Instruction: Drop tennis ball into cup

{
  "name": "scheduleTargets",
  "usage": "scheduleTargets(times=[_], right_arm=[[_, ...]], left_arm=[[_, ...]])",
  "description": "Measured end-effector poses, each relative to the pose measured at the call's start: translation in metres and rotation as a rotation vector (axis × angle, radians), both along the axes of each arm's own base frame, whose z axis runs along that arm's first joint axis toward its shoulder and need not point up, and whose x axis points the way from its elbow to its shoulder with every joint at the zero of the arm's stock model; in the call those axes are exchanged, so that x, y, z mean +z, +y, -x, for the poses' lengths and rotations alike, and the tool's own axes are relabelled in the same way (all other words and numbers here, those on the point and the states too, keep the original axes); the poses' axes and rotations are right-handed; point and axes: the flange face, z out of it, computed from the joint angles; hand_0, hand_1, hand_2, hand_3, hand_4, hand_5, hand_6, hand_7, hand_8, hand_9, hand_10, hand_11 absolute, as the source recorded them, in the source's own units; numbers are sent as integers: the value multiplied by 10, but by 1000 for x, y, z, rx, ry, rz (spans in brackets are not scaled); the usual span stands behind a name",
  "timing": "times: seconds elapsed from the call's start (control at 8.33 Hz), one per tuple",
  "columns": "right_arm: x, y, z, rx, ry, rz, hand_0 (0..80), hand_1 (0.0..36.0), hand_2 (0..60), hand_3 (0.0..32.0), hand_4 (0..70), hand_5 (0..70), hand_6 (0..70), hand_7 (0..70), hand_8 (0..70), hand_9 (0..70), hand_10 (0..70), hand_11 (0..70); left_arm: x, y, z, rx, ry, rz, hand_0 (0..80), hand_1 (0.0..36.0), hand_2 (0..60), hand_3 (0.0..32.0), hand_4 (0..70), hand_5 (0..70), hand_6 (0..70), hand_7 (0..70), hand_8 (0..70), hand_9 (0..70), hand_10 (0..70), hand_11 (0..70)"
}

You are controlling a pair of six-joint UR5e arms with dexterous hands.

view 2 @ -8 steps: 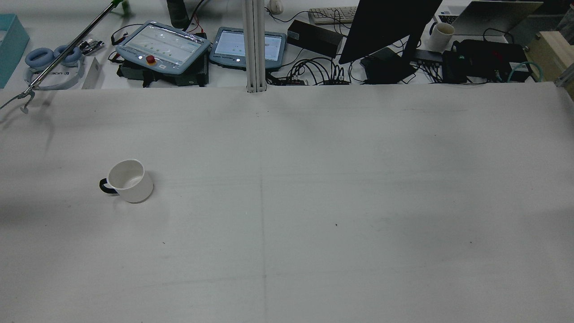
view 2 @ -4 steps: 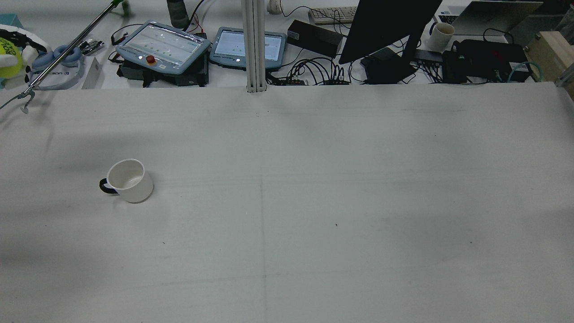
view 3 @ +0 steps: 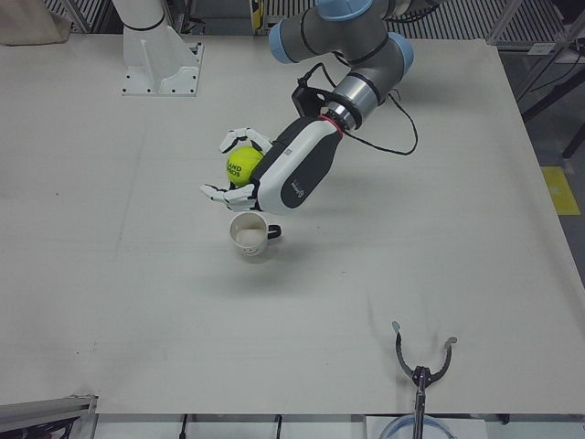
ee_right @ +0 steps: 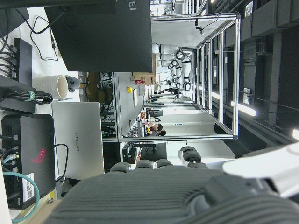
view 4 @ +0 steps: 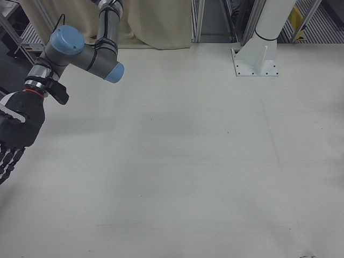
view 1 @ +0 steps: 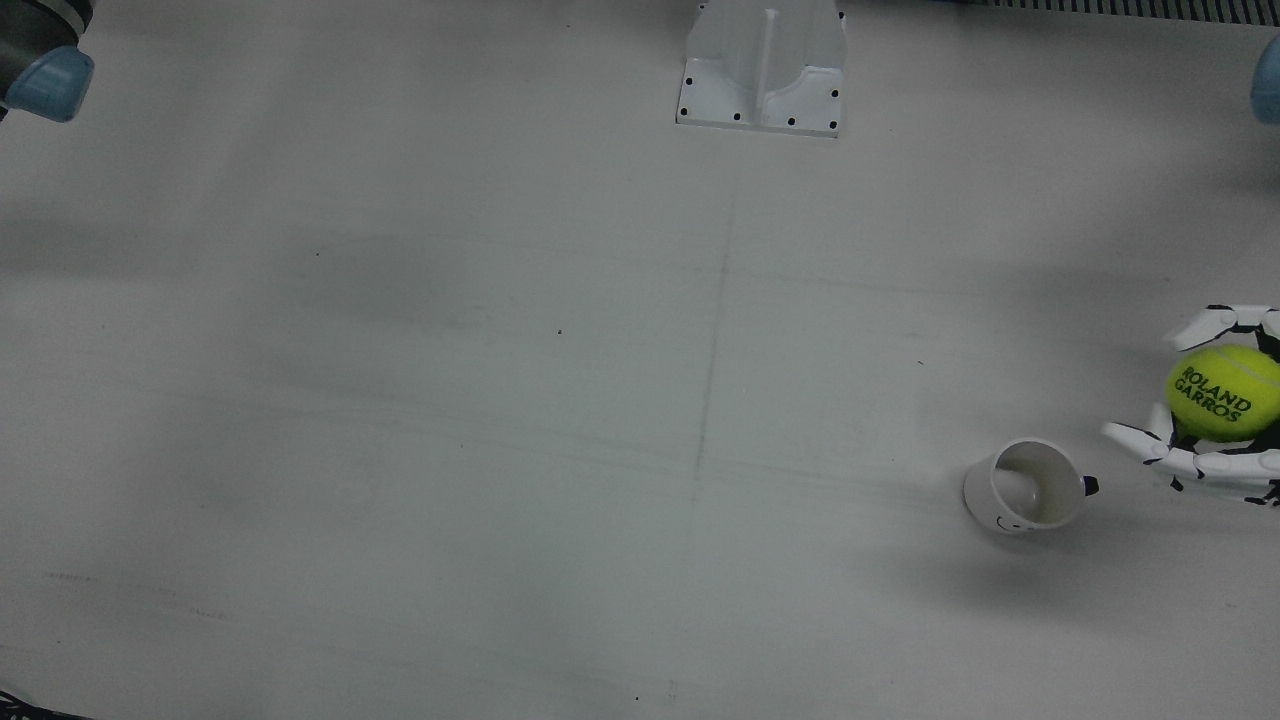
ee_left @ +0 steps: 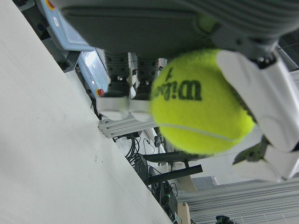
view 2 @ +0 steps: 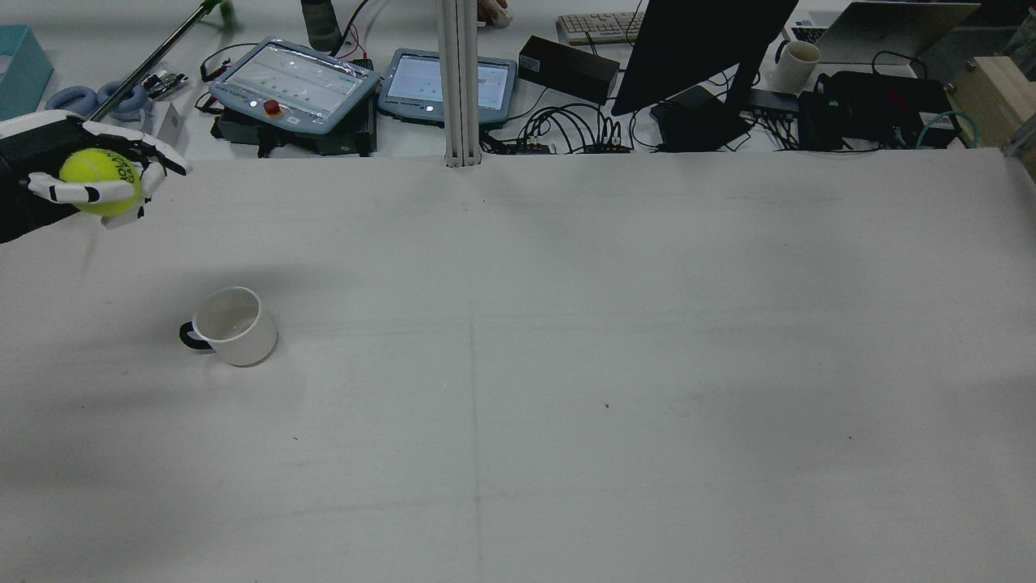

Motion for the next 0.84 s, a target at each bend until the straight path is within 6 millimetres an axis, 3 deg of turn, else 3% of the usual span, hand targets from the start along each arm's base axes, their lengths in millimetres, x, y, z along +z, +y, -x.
scheduleTargets(times=[0.24, 0.6, 0.72, 0.84], right_arm=[[0, 0, 0, 0, 0, 0, 0, 0, 0, 0, 0, 0, 0, 0, 0, 0, 0, 0], [0, 0, 0, 0, 1, 1, 0, 0, 0, 0, 0, 0, 0, 0, 0, 0, 0, 0], [0, 0, 0, 0, 1, 0, 0, 0, 0, 0, 0, 0, 0, 0, 0, 0, 0, 0], [0, 0, 0, 0, 1, 1, 0, 0, 0, 0, 0, 0, 0, 0, 0, 0, 0, 0]], left_arm=[[2, 6, -32, 18, -6, -6, 375, 36, 448, 0, 487, 224, 700, 700, 621, 700, 537, 700], [11, -2, -52, 24, -13, 0, 329, 40, 433, 0, 461, 188, 700, 700, 596, 700, 516, 700], [21, -10, -58, 24, -17, 6, 280, 32, 436, 0, 445, 181, 700, 700, 577, 700, 495, 690], [31, -15, -62, 24, -20, 11, 282, 42, 422, 0, 440, 157, 699, 700, 557, 700, 481, 670]])
